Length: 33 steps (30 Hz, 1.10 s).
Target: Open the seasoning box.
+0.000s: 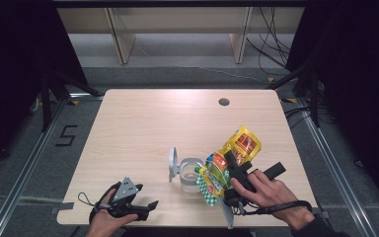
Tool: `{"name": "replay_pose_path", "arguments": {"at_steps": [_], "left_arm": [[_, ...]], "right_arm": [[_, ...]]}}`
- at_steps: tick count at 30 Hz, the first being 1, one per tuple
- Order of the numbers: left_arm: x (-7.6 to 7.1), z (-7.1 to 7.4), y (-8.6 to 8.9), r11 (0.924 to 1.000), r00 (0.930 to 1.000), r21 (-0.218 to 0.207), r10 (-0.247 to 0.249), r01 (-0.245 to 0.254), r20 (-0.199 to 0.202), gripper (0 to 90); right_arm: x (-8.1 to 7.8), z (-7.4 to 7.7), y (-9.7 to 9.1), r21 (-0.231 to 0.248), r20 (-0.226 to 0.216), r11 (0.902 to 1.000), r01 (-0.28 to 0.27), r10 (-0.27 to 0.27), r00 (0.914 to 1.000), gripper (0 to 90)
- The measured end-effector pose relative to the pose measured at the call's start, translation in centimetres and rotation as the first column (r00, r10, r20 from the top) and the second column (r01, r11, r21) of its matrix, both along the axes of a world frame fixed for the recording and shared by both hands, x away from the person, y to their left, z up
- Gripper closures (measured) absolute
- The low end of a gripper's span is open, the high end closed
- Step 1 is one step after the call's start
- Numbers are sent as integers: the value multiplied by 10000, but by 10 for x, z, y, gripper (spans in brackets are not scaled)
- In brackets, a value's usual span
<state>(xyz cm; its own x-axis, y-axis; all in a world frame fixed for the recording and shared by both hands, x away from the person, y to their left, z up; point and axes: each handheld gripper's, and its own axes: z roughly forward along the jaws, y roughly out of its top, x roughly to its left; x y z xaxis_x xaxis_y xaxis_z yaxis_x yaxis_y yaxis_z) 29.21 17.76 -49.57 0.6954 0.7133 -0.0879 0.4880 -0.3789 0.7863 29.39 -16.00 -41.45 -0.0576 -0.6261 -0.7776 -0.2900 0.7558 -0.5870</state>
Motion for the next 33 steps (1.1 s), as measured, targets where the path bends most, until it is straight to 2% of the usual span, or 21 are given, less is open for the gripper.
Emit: {"name": "replay_pose_path", "arguments": {"at_steps": [2,6,7,8,9,10,11,12,14,17,18,33], "left_arm": [[0,0,0,10000,10000,11,-13,13,17,201],[0,0,0,10000,10000,64,-12,12,33,201],[0,0,0,10000,10000,17,-14,14,20,201],[0,0,0,10000,10000,19,-23,23,12,201],[0,0,0,10000,10000,29,-10,10,22,201],[0,0,0,10000,10000,19,-3,2,8,201],[0,0,0,10000,10000,35,-18,17,14,201],[0,0,0,10000,10000,49,-16,16,30,201],[0,0,0,9999,10000,132,0,0,49,201],[0,0,0,10000,10000,25,-13,13,16,201],[0,0,0,10000,10000,25,-10,10,21,201],[0,-1,0,10000,10000,2,-24,24,38,201]], "right_arm": [[0,0,1,-77,-115,10000,-12,11,9999,564],[0,1,1,1,34,9999,-109,109,9999,565],[-1,2,2,-3,-49,10000,-90,90,9999,565],[-1,3,2,-146,16,9999,-59,59,10000,565],[-2,2,2,120,-21,9999,33,-32,10000,565],[-2,3,3,-229,-6,9997,-116,116,9999,565],[-3,5,4,-777,139,9969,-130,141,9998,566],[-3,6,4,-947,193,9954,-132,151,9997,567],[-3,6,4,-932,219,9955,-188,209,9995,569],[-4,7,4,-909,331,9957,-169,200,9993,569],[-2,6,4,-881,150,9960,-171,185,9997,569],[-3,10,1,-1003,279,9947,-233,262,9993,570]]}}
